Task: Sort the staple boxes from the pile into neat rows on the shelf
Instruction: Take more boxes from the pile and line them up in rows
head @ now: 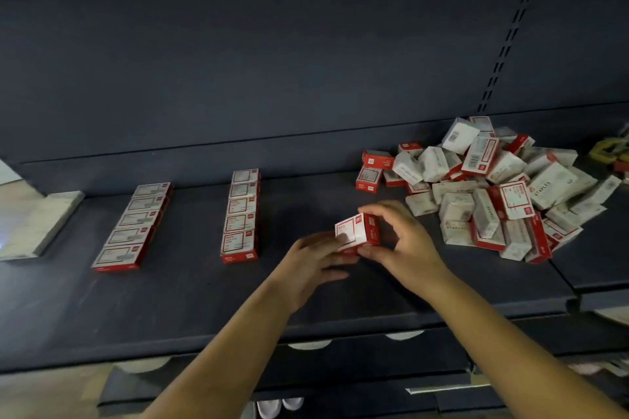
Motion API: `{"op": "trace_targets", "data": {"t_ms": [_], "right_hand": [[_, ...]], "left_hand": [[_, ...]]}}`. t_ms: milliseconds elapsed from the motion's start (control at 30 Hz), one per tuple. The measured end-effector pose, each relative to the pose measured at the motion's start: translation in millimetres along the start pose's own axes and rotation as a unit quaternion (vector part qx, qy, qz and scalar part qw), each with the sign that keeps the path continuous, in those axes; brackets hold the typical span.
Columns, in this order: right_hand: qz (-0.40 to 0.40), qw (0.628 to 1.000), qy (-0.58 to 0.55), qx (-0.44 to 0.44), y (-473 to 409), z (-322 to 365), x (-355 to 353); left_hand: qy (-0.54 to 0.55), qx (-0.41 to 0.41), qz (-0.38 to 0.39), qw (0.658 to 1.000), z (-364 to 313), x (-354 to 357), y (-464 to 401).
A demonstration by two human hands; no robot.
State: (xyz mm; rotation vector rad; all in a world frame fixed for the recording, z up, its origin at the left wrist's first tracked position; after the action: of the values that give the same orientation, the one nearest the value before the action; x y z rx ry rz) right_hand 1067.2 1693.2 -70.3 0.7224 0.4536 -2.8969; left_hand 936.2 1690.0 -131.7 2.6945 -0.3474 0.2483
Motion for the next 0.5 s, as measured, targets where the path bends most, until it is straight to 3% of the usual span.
{"op": "trace_targets", "data": {"t_ms": [233, 500], "right_hand": [[-0.005, 0.995, -0.092, 0.042, 2, -2, 25], [-0.005, 0.998, -0.057, 0.015, 1, -7, 38]], "left_hand": [[0.07, 0.027, -0.017, 0.997, -6, -29, 17], [0.038, 0.067, -0.058, 0.995, -8, -44, 28]]}}
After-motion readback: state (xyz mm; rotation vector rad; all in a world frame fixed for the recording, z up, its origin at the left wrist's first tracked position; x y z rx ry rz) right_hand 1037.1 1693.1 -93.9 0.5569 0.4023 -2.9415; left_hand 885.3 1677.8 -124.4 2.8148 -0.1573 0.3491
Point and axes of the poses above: each hand's wrist, its own y-axis away from the middle knuckle, its own x-axis out of the palm, z = x × y, the point moved 8 cm from there along -y, towards the middle knuckle
